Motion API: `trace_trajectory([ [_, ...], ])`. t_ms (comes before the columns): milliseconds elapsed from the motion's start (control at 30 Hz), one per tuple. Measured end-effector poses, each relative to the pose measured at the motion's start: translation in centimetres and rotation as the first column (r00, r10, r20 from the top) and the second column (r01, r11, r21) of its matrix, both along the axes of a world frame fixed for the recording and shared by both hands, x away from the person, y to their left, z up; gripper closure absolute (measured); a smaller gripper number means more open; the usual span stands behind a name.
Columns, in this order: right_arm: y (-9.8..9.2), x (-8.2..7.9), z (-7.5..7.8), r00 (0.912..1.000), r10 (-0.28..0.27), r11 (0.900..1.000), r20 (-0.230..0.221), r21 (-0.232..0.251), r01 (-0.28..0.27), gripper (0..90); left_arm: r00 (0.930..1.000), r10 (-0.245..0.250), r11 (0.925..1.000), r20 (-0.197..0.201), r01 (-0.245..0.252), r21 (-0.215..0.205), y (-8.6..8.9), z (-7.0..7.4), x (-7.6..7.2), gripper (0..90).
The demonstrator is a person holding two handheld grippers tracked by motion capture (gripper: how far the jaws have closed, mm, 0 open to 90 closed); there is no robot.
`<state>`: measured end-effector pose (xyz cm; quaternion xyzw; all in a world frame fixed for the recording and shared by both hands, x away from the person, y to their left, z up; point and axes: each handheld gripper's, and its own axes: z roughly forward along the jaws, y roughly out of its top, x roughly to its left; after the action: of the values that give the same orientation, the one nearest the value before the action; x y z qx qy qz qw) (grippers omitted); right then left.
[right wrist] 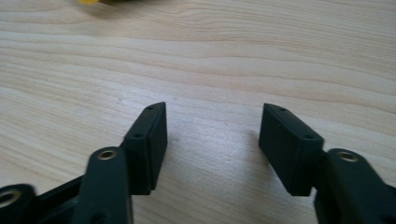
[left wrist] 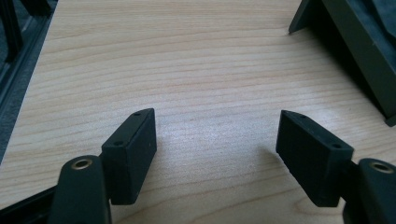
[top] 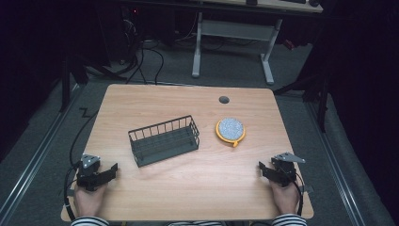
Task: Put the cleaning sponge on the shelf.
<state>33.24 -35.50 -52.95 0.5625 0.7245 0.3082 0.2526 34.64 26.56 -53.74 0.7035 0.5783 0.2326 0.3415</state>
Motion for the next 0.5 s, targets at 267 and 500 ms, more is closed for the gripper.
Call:
trace_trajectory([
  [267, 0.1, -0.1, 0.0, 1.0000, 0.000, 1.000, 0.002, 0.008, 0.000, 51.2, 1.0000, 0.006, 1.0000, -0.004, -0.006, -0.003, -0.3, 0.0, 0.0, 27.9],
  [500, 0.8, 0.5, 1.0, 0.9987, 0.050, 0.998, -0.011, 0.040, -0.049, 58.1, 0.9979, -0.064, 0.9979, -0.013, 0.064, -0.006, -1.8, 0.7, -0.3, 29.7],
])
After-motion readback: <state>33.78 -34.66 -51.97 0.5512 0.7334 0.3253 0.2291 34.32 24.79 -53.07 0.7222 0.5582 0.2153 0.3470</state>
